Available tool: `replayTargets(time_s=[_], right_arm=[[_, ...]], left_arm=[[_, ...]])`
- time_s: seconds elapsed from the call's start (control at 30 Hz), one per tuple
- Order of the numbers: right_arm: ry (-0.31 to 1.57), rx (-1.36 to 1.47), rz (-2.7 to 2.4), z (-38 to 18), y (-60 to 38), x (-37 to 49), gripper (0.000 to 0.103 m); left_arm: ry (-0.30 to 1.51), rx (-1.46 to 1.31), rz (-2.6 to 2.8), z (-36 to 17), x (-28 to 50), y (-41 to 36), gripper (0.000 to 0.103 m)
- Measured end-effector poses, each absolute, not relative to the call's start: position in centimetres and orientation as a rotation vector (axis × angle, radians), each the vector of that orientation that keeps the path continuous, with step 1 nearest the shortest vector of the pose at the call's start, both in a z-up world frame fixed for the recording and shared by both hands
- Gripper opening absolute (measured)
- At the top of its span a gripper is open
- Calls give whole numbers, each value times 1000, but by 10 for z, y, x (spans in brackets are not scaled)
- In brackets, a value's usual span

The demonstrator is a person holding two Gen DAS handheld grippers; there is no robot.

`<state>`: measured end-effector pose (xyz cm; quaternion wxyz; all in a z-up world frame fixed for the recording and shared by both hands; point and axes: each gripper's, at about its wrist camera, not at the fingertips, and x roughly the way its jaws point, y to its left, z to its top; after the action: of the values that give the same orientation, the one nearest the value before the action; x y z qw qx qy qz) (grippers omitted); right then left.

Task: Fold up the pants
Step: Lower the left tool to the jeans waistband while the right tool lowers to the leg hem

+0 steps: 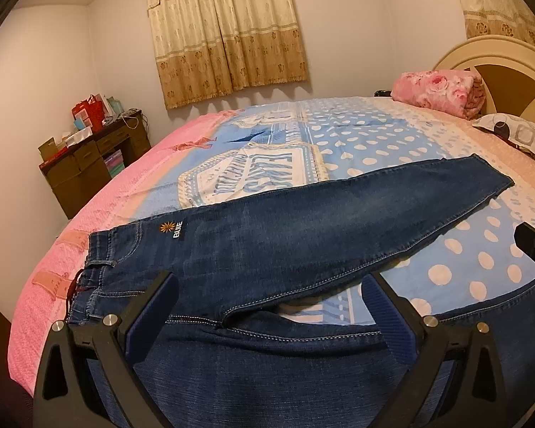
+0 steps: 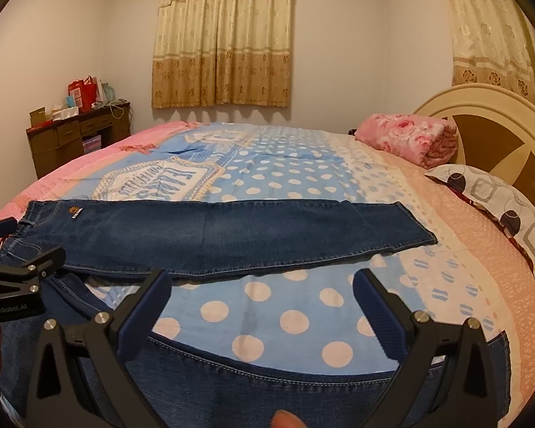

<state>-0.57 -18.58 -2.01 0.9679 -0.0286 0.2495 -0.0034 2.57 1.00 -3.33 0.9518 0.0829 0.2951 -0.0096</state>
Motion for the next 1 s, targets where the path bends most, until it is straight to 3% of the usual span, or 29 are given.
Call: replayTargets(time_s=[0.37,0.5,0.6,0.77,1.0], right_arm=[[562,-68,26,-33,-194,13,102],[608,-65,22,-34,-214,33,97],[641,-29,2,-29,-246,55,90],[713,90,-66,-22,-328,109,90],[796,148,-221,-31,-433,194,78]], left_arm=[[610,197,15,-37,37,23,102],[620,186,75,-35,56,50,102],[620,185,134,-32,75,79,102],[662,179,191,-37,107,117,102],[736,171,257,-56,163,154,102]])
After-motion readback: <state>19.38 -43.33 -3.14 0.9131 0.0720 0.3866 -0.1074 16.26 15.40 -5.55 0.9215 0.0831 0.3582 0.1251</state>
